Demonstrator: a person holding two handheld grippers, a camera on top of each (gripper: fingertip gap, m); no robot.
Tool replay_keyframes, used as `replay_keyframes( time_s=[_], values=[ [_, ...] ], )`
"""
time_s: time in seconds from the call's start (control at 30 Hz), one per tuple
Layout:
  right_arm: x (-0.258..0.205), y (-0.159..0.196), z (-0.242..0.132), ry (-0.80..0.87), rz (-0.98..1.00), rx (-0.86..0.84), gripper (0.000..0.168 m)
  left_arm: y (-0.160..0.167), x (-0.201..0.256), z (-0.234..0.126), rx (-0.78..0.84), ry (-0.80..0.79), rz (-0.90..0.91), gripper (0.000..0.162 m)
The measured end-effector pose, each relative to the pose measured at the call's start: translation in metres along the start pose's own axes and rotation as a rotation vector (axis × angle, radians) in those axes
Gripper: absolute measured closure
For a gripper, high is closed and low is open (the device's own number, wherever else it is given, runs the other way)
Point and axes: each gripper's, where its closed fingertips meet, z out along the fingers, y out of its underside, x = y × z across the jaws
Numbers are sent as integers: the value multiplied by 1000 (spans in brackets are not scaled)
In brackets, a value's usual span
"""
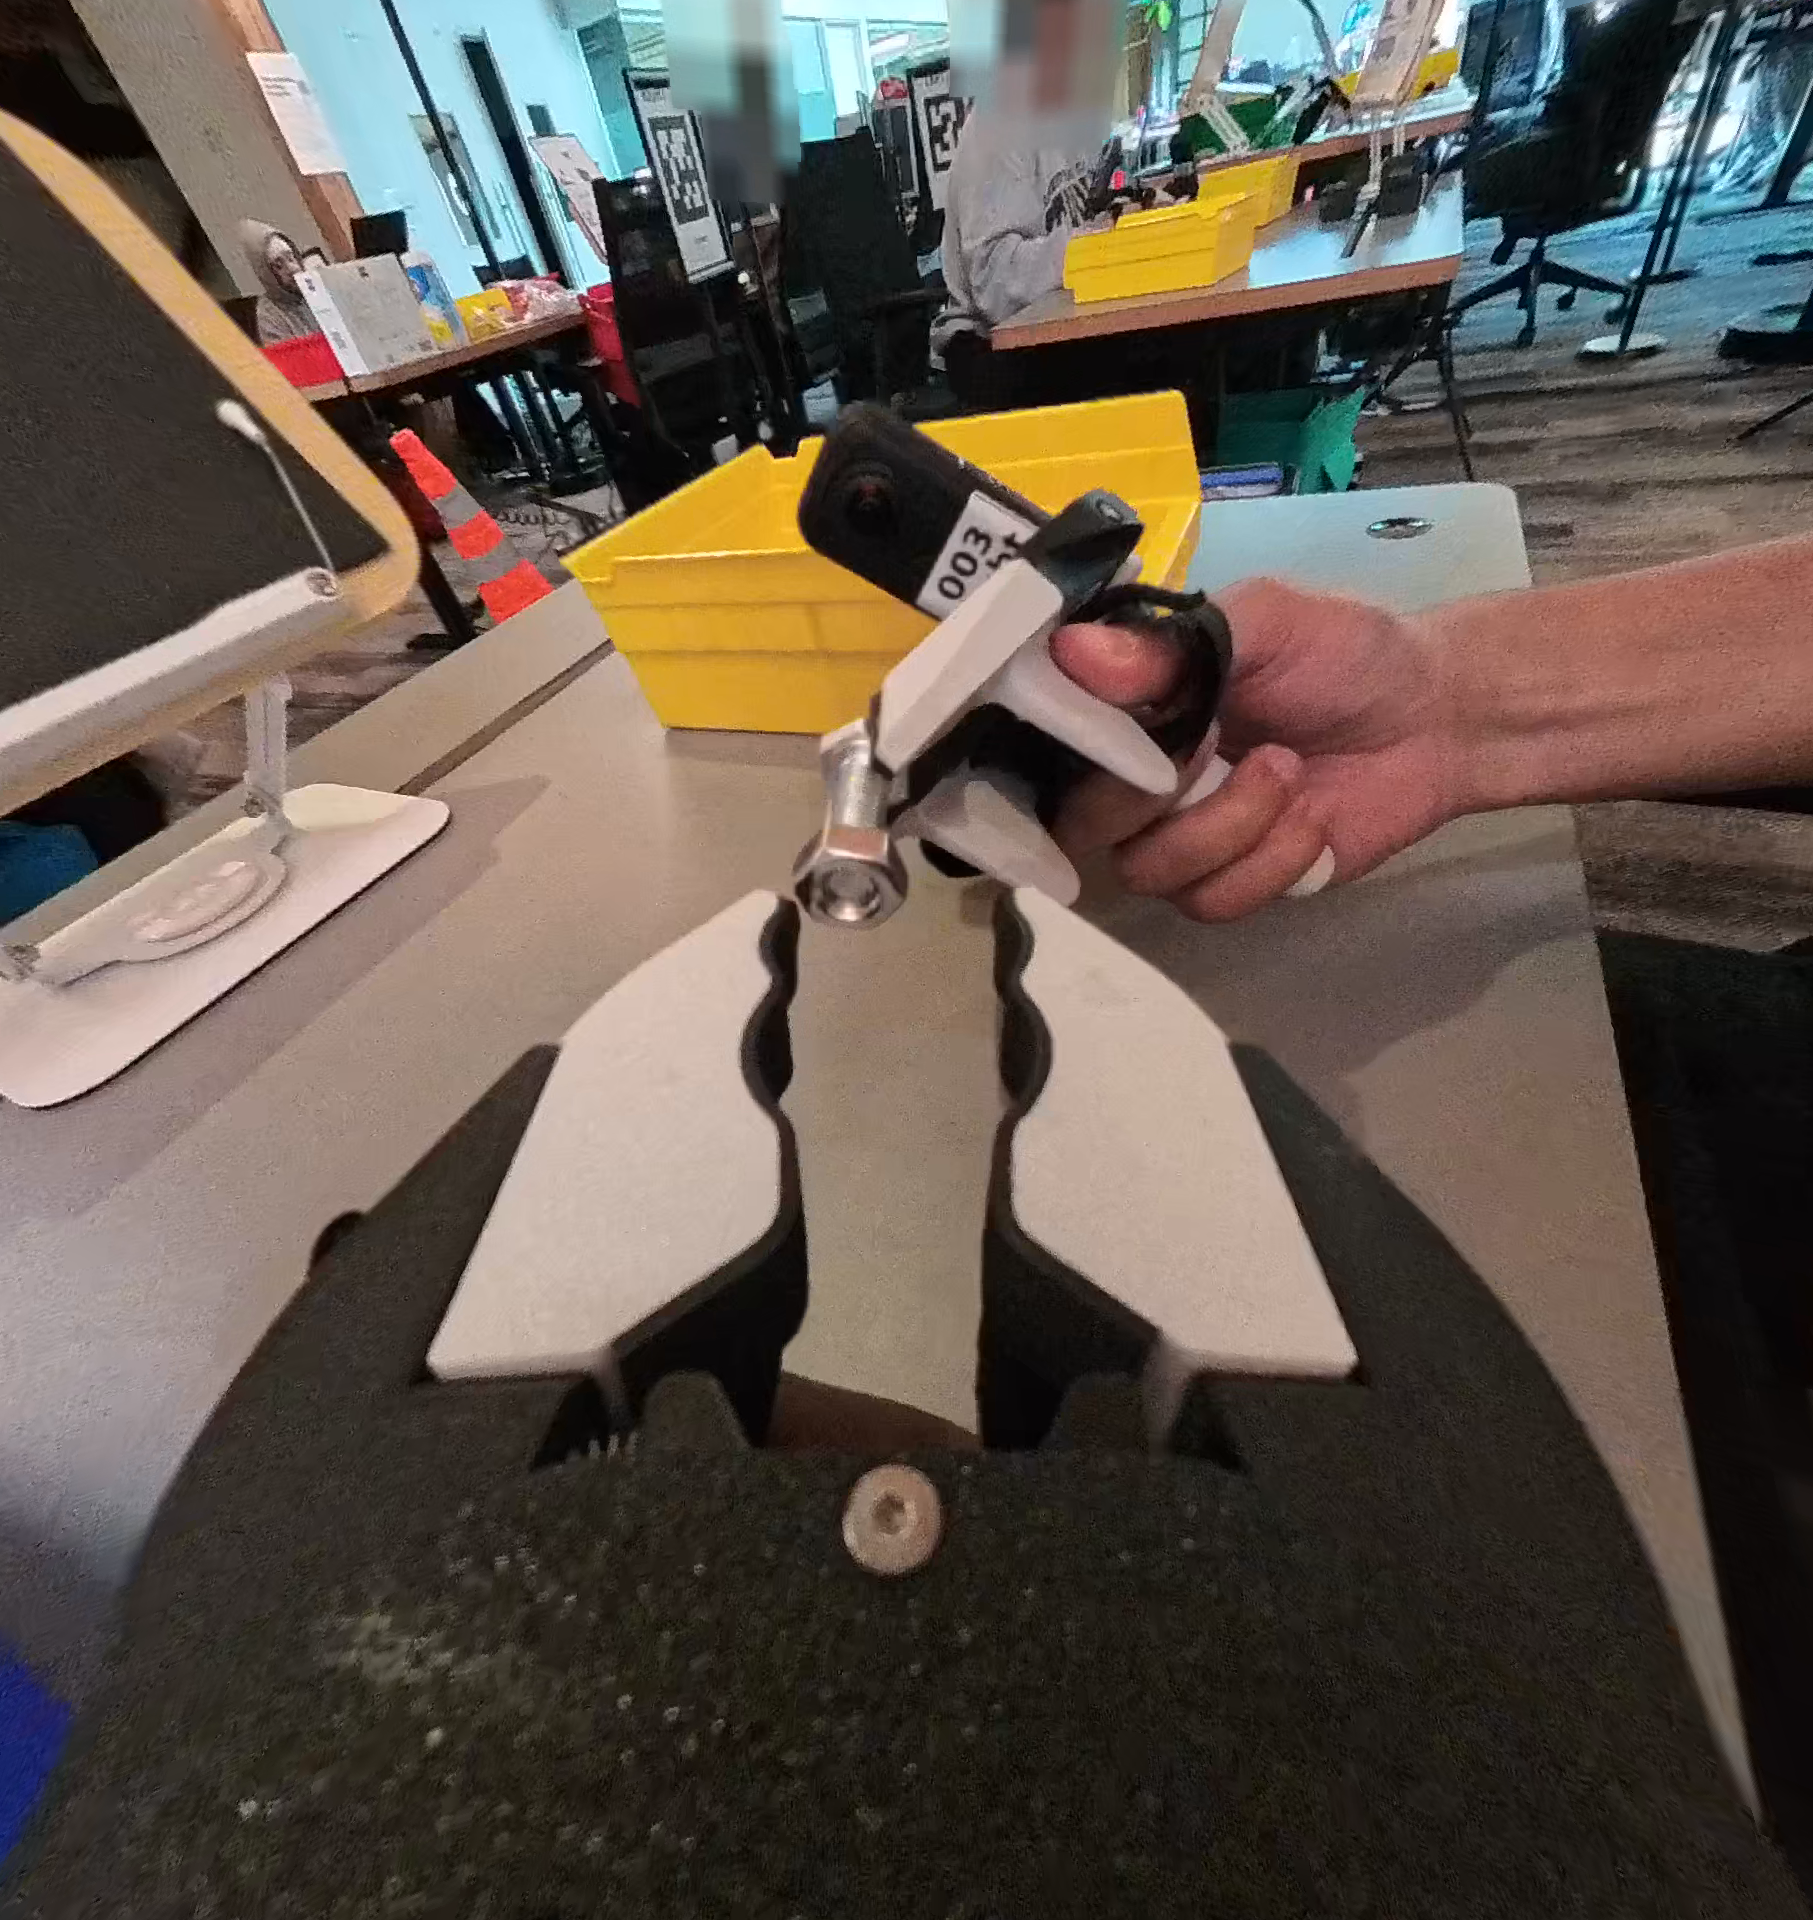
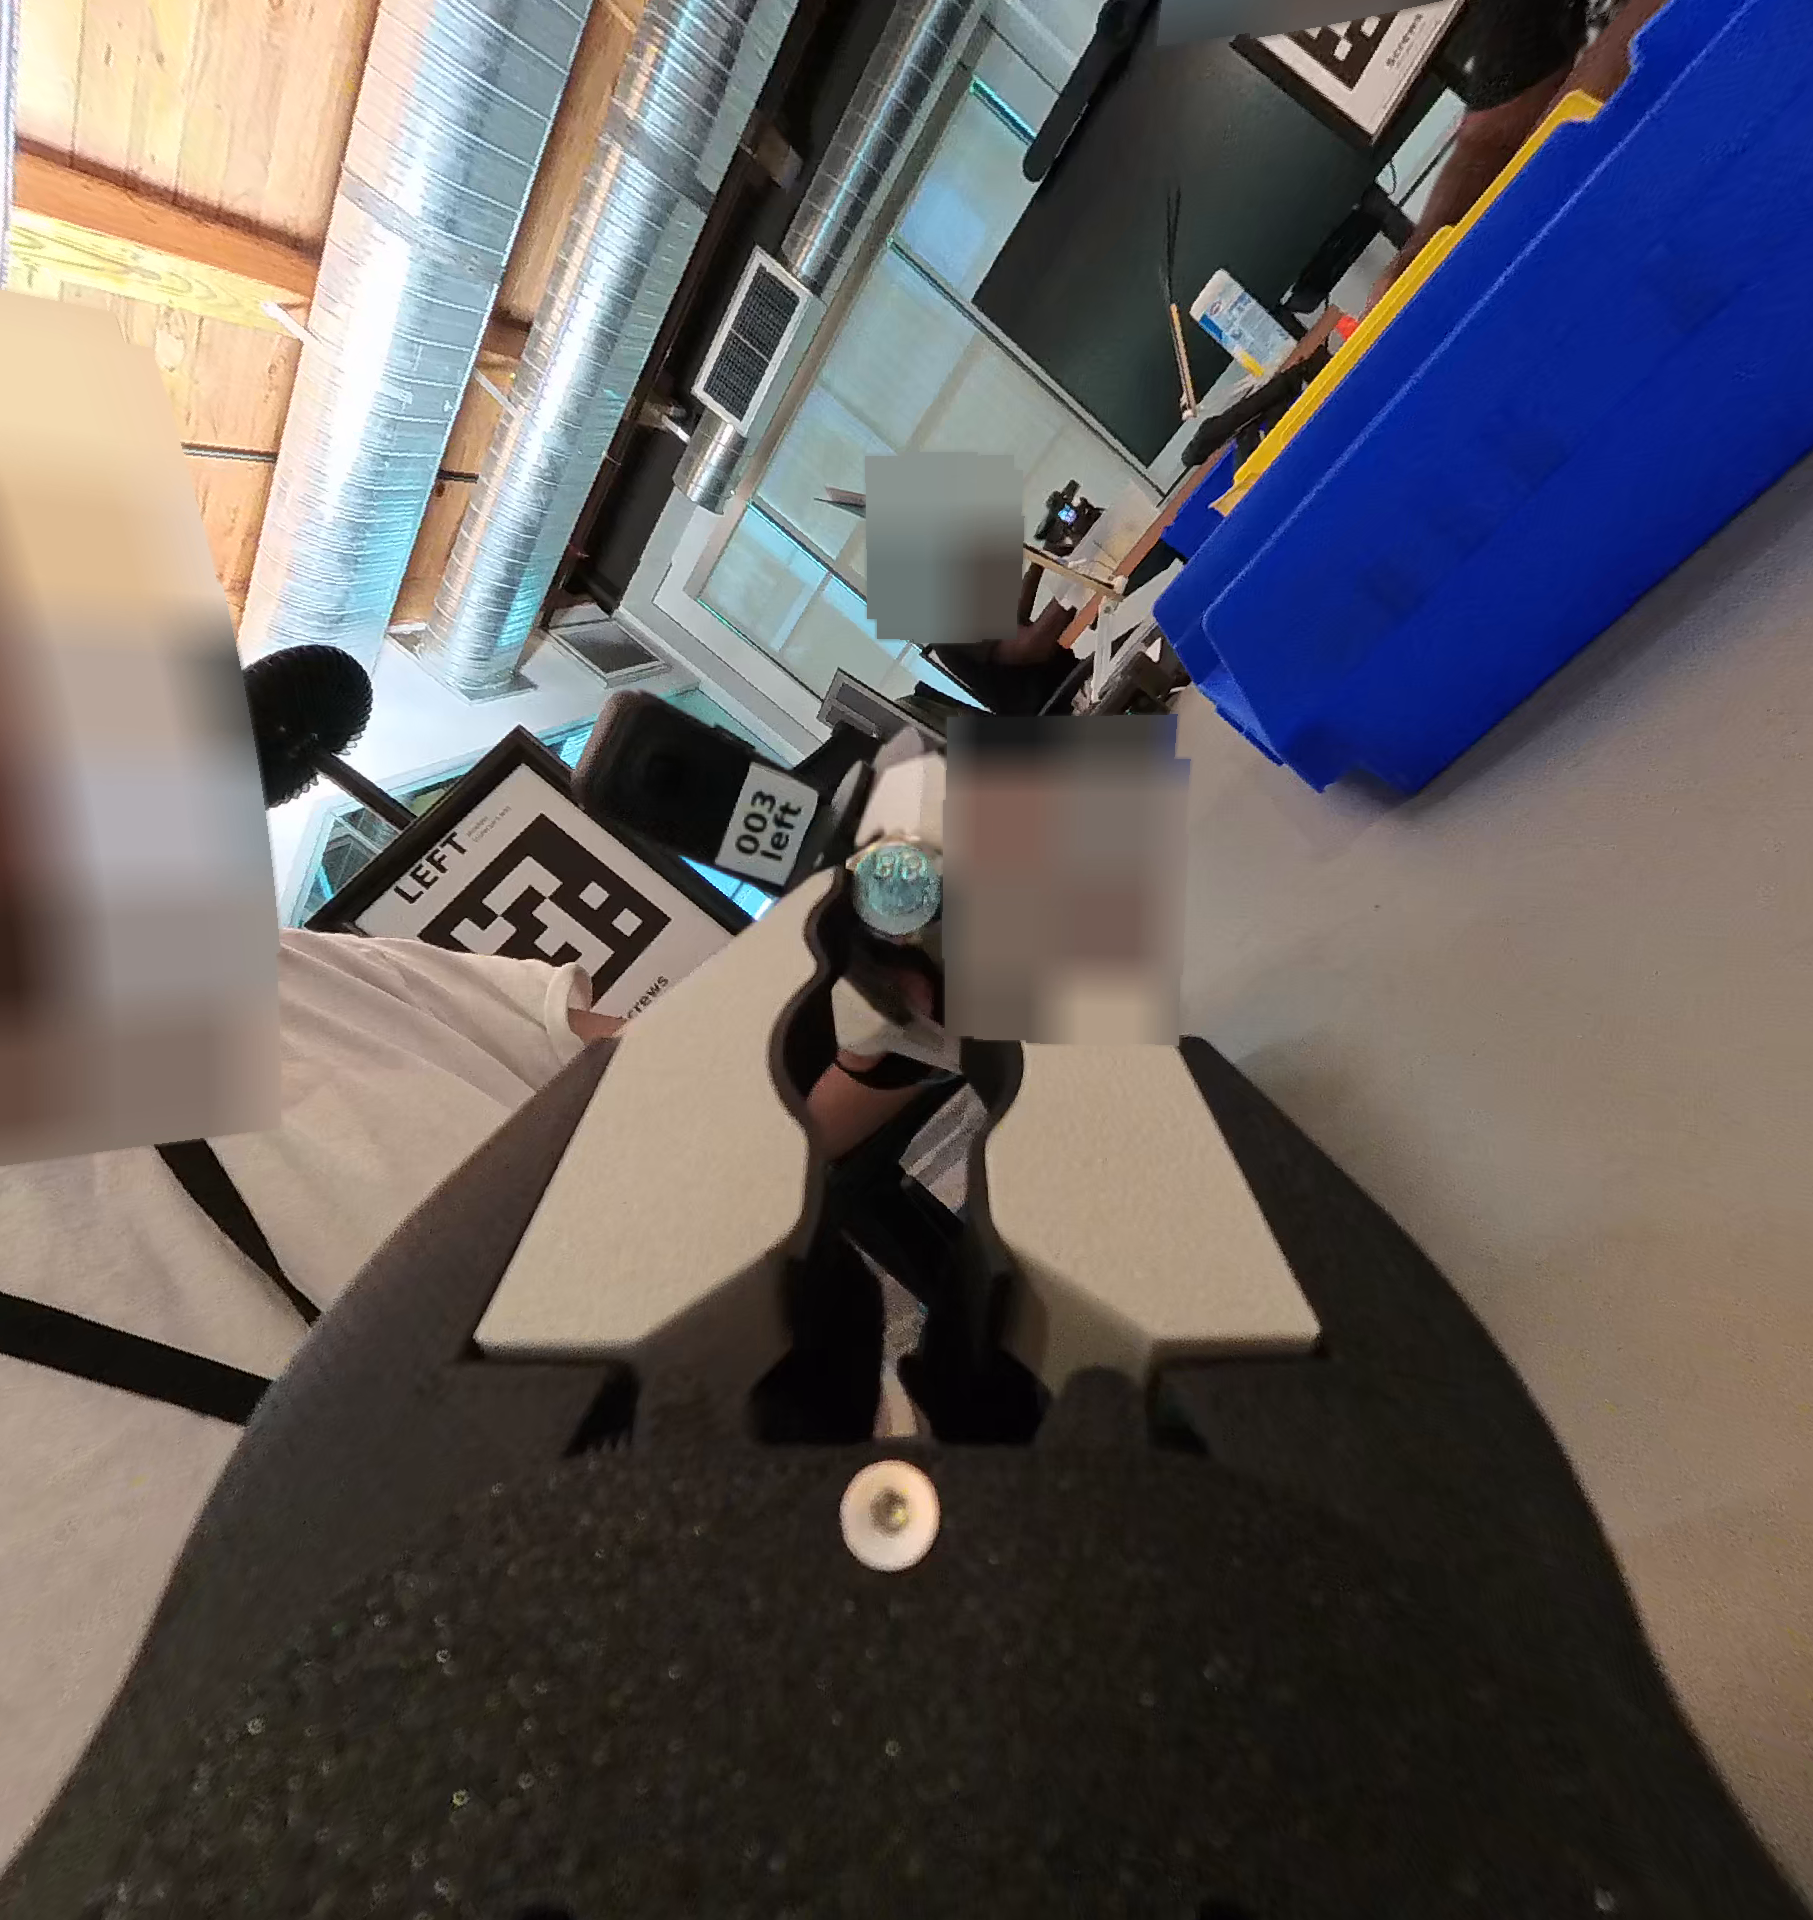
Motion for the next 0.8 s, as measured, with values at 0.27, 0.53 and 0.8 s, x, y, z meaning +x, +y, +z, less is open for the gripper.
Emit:
replay_keyframes(
  time_s=[0.27, 0.53, 0.8],
  values=[
    [0, -4, -2, -6, 7, 23, 152, 8, 2, 3, -41, 38, -55, 124],
    [2, -1, 0, 12, 1, 8, 152, 11, 6, 2, -53, 51, -16, 131],
    [5, -2, -2, 30, -1, 17, 152, -5, -11, -3, 32, -61, -25, 122]
  ],
)
